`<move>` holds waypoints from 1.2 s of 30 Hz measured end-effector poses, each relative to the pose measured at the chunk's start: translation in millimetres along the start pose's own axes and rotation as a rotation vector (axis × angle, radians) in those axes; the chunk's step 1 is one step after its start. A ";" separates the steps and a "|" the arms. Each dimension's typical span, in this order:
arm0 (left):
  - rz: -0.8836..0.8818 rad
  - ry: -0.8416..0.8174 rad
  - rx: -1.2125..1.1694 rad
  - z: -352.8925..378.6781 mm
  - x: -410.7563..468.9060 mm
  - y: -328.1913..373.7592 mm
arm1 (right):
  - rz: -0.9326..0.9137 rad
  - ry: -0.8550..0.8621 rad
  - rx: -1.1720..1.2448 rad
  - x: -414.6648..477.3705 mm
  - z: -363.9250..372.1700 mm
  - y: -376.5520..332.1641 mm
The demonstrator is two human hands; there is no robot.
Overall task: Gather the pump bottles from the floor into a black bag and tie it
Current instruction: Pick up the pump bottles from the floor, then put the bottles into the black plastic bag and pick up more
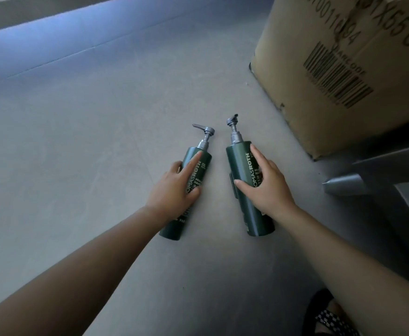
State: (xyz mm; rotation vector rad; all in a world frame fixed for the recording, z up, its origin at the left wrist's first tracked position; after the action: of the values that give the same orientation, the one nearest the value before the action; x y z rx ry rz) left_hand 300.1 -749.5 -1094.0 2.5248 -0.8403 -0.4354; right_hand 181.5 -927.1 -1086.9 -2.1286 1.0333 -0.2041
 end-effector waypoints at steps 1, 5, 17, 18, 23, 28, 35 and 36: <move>-0.014 0.003 -0.010 -1.9 -1.0 -2.5 | 0.004 -0.014 0.008 -0.7 2.9 -1.5; -0.083 0.032 -0.022 -30.2 -13.1 -13.1 | -0.024 -0.092 0.013 -3.5 4.0 -28.7; -0.269 0.099 -0.206 -301.9 -111.1 110.5 | 0.056 -0.181 0.157 -107.2 -181.3 -242.4; -0.272 0.101 -0.212 -334.0 -119.8 126.9 | 0.056 -0.174 0.159 -117.5 -203.7 -269.3; -0.283 0.153 -0.269 -505.8 -161.6 203.0 | 0.005 -0.180 0.189 -161.5 -315.4 -418.8; -0.296 0.298 -0.351 -658.5 -197.7 256.4 | -0.089 -0.192 0.228 -198.5 -397.2 -550.4; -0.341 0.494 -0.496 -782.2 -248.3 267.7 | -0.215 -0.179 0.250 -237.8 -445.8 -668.6; -0.351 0.514 -0.509 -792.7 -255.1 265.8 | -0.227 -0.168 0.255 -241.7 -449.6 -680.9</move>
State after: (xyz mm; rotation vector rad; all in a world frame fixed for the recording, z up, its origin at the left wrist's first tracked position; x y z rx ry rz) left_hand 310.1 -537.1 -246.1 2.1413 -0.0721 -0.0718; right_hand 242.5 -732.5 -260.8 -1.9877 0.6326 -0.2469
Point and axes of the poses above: each hand's wrist, its own x-axis towards the middle knuckle, its own z-axis out of the palm, y = z × x, the point moved 9 cm from there along x, towards the middle knuckle, and after that the axes turned 14 degrees about y, right-handed, at the moved point
